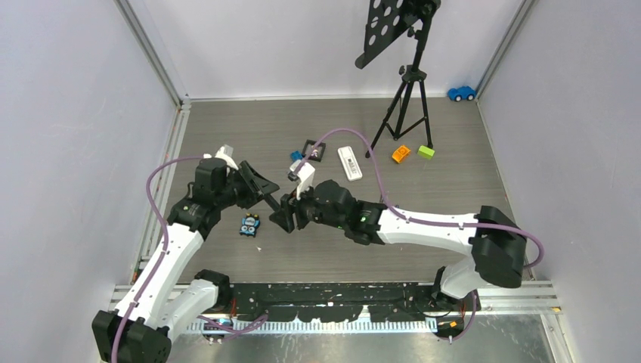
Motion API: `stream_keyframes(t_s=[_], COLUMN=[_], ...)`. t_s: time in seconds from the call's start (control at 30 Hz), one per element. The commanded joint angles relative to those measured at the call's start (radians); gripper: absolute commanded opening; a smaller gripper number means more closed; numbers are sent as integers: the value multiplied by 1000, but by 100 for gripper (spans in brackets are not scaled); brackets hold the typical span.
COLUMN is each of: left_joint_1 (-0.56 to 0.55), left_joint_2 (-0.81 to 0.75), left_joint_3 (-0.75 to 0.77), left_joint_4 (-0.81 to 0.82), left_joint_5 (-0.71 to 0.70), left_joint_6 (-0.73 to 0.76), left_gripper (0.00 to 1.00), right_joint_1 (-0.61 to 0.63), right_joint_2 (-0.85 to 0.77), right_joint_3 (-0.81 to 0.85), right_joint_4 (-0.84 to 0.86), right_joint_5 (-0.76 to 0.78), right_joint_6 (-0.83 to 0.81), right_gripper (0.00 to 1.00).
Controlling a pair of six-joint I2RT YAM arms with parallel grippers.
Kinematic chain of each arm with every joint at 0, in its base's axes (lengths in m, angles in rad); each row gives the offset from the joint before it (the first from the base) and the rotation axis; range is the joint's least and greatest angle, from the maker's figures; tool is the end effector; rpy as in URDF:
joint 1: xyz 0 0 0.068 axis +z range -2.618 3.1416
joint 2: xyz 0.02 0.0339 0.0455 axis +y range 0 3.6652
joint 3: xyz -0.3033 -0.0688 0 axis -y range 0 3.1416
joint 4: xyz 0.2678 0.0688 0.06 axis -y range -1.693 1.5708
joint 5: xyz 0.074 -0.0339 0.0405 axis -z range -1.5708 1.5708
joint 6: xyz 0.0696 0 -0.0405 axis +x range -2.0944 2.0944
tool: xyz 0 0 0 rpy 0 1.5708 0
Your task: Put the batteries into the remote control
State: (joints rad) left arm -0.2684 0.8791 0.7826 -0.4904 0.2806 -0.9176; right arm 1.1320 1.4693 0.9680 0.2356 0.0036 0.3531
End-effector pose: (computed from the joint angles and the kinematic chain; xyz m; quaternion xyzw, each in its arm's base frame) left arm 0.2033 -0.0759 0.3030 -0.2157 0.8482 -0.3636 0.3190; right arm 0.1666 0.3543 0.3015 -0.3007 0.7355 0.4095 0.4483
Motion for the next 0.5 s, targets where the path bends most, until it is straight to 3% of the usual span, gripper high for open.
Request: stream_keyframes(t_s=[0.0, 0.1, 0.2, 0.3, 0.43, 0.47], left_joint_1=[5, 5, 5, 7, 14, 18], left_joint_2=[-4, -8, -14, -22, -39, -43], left_joint_3=[-5, -6, -7, -11, -5, 0], left_joint_4=[29, 33, 35, 47, 86, 87], left_joint_5=[25, 36, 47, 61, 96, 97], left_joint_6=[-25, -30, -26, -12, 60, 78], left_gripper=[0, 0, 8, 44, 84, 89], right_joint_1=[19, 20, 20, 20, -3, -20], right_joint_2=[67, 93, 92, 71, 28, 21], right_joint_3=[93, 115, 123, 118, 77, 55], right_joint_4=[35, 36, 37, 39, 66, 99], right_joint_5=[86, 109, 126, 125, 27, -28], right_joint_6=[-41, -31, -15, 5, 42, 64], right_gripper=[51, 39, 16, 1, 0, 0])
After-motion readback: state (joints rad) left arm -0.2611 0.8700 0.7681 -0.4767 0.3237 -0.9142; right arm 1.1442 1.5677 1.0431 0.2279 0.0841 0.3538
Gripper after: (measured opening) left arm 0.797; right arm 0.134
